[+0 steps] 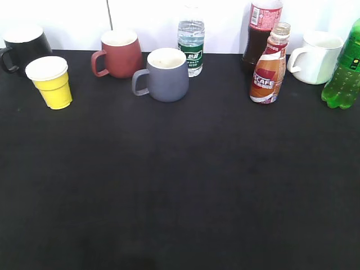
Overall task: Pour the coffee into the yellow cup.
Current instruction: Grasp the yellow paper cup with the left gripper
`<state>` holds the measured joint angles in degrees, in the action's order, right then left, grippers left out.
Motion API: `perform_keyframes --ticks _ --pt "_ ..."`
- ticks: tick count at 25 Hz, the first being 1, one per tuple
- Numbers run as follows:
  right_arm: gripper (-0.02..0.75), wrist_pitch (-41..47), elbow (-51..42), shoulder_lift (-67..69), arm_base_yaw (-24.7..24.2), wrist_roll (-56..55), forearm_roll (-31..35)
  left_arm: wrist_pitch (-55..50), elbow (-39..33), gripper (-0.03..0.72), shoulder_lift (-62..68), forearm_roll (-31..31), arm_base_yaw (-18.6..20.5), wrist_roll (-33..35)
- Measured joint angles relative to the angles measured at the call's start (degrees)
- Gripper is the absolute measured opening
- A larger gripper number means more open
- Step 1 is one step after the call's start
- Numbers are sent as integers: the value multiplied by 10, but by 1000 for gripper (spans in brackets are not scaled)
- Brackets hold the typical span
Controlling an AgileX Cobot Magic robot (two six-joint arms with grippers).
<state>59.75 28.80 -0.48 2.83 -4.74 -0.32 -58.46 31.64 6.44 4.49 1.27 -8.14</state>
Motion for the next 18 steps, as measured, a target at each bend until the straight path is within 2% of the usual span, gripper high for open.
perform_keyframes --ticks 1,3,5,7,12,14,15,18 --pt "589 0 0 0 0 0 0 35 10 368 37 -11 0 1" --pt "589 0 0 0 0 0 0 141 15 404 110 -31 0 29" --pt "589 0 0 0 0 0 0 275 15 409 182 -57 0 88" --pt "589 0 0 0 0 0 0 409 10 409 260 -61 -14 100" --pt "589 0 0 0 0 0 0 901 -151 414 500 -66 -93 100" --pt "589 0 0 0 0 0 0 1000 -158 445 607 -66 -108 56" --pt "589 0 0 0 0 0 3 1045 -158 492 662 -64 -108 30" --pt "589 0 0 0 0 0 3 1138 -157 589 793 -60 -108 17"
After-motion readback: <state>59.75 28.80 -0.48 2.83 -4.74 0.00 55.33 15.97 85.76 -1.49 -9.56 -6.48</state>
